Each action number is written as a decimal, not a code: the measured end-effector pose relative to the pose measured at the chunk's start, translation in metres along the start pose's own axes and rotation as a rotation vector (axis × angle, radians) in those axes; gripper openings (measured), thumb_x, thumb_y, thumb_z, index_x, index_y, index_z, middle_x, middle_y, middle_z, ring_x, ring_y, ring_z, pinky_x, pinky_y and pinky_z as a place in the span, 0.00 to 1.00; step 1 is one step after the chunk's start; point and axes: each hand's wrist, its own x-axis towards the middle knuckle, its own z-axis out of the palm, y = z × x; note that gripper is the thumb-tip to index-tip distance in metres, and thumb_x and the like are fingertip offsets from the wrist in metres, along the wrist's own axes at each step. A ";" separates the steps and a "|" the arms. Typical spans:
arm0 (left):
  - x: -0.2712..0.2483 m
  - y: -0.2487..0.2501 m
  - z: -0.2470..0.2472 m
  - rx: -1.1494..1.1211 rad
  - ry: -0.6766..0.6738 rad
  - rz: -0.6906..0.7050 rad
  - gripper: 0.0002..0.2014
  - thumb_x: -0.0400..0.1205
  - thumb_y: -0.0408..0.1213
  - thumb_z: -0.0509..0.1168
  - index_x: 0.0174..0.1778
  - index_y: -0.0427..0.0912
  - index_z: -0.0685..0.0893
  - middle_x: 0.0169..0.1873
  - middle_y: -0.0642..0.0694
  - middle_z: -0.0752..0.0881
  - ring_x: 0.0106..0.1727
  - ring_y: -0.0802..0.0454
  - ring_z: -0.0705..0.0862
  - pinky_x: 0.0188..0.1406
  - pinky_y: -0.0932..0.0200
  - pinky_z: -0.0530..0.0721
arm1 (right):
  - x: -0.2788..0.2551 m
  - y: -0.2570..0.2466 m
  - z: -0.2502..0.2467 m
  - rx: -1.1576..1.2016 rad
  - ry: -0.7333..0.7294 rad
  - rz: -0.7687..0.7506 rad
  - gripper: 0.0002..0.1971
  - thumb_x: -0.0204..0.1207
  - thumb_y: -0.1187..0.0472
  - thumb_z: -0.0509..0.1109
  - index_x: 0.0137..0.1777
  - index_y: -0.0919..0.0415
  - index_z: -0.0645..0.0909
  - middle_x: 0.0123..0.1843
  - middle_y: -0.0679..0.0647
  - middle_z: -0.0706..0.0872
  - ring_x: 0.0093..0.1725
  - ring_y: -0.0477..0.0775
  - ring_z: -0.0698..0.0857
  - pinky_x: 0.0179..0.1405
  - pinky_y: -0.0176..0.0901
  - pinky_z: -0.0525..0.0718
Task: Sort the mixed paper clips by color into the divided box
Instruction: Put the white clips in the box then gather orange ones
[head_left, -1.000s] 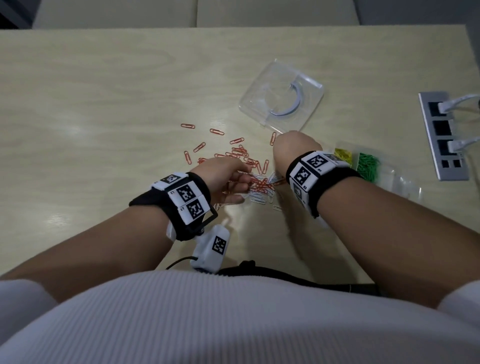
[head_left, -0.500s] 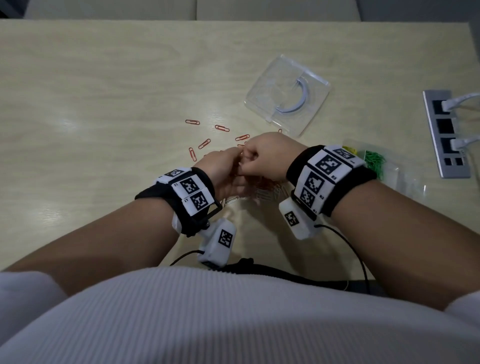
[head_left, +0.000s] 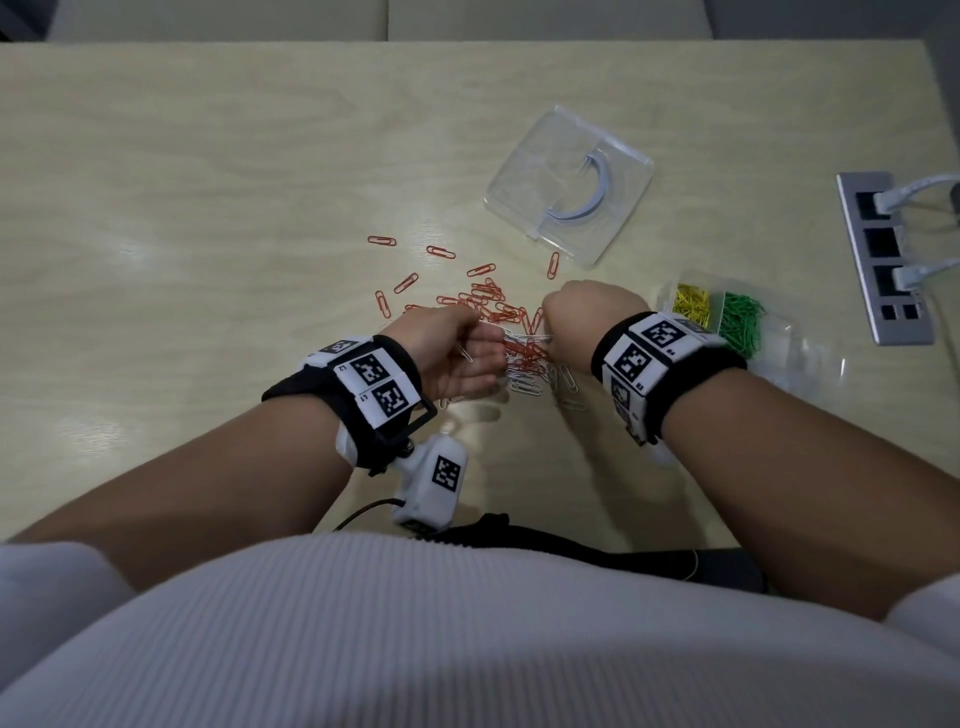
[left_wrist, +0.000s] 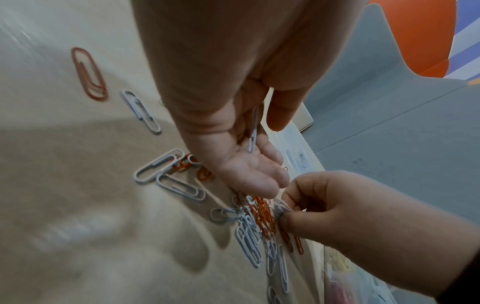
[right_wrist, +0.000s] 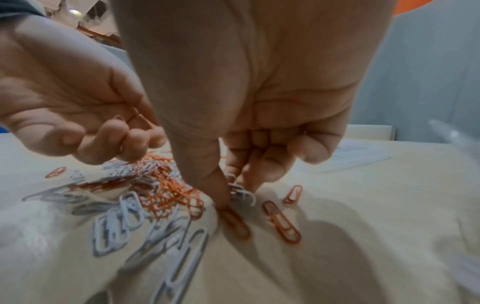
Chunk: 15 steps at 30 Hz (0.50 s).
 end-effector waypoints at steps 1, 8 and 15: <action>-0.001 0.000 0.001 -0.005 0.000 0.000 0.17 0.87 0.42 0.54 0.42 0.38 0.83 0.31 0.43 0.84 0.29 0.53 0.87 0.31 0.57 0.88 | -0.001 0.000 -0.002 0.039 0.024 0.003 0.08 0.77 0.59 0.66 0.53 0.57 0.84 0.48 0.54 0.83 0.47 0.57 0.82 0.40 0.44 0.78; -0.002 -0.001 0.007 -0.070 -0.027 0.022 0.15 0.88 0.42 0.54 0.44 0.37 0.80 0.33 0.39 0.80 0.34 0.46 0.81 0.40 0.47 0.89 | -0.018 -0.025 -0.029 0.405 0.123 -0.204 0.03 0.74 0.54 0.72 0.43 0.51 0.86 0.42 0.46 0.87 0.45 0.49 0.82 0.46 0.42 0.79; -0.003 -0.003 -0.009 -0.056 0.035 -0.026 0.16 0.86 0.41 0.55 0.36 0.41 0.81 0.27 0.45 0.82 0.26 0.54 0.82 0.31 0.59 0.87 | -0.001 -0.019 -0.013 0.292 0.113 -0.103 0.08 0.80 0.56 0.64 0.53 0.53 0.84 0.51 0.50 0.87 0.53 0.54 0.83 0.50 0.43 0.79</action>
